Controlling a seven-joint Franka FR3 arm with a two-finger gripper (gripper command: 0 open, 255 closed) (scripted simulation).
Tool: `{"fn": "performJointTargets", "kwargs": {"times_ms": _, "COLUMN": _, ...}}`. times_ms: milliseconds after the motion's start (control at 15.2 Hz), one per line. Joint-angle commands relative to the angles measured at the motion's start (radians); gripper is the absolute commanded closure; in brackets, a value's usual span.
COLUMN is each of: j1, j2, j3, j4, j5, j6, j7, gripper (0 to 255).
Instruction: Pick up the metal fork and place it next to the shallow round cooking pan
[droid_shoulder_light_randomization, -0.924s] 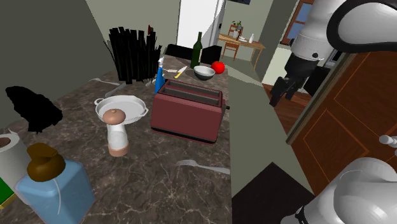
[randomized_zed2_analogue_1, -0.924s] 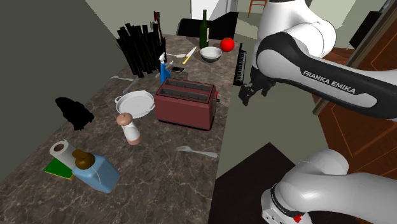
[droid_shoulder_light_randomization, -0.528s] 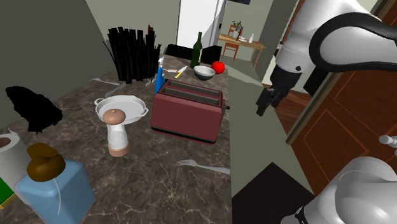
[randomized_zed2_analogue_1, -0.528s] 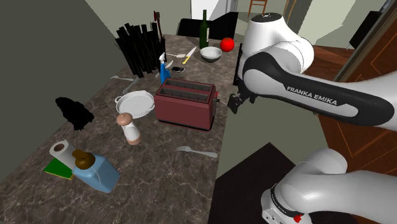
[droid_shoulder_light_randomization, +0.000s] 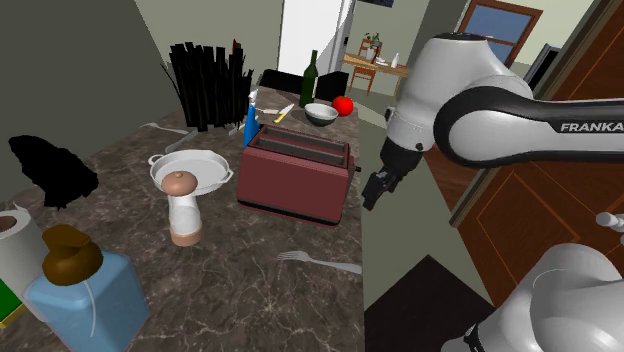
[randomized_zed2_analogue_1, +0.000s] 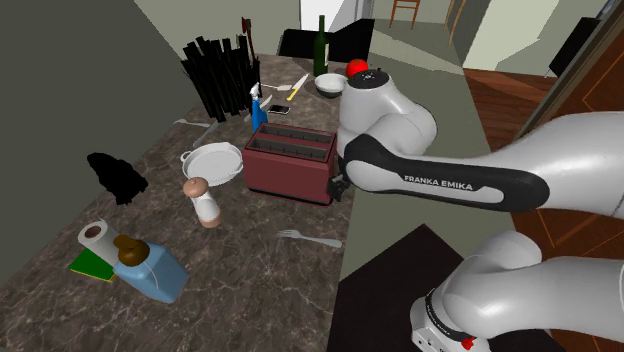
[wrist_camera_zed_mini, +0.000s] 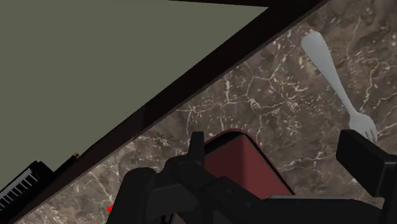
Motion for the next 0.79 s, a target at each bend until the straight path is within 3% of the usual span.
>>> {"fn": "performJointTargets", "kwargs": {"times_ms": 0, "j1": 0.020, "j2": 0.036, "j3": 0.025, "j4": -0.016, "j5": 0.009, "j6": 0.061, "j7": 0.007, "gripper": 0}}
{"fn": "performJointTargets", "kwargs": {"times_ms": 396, "j1": 0.067, "j2": 0.193, "j3": 0.112, "j4": -0.036, "j5": 0.018, "j6": 0.256, "j7": 0.042, "gripper": 0}}
{"fn": "performJointTargets", "kwargs": {"times_ms": 726, "j1": 0.086, "j2": 0.350, "j3": 0.192, "j4": -0.021, "j5": -0.015, "j6": 0.412, "j7": 0.092, "gripper": 0}}
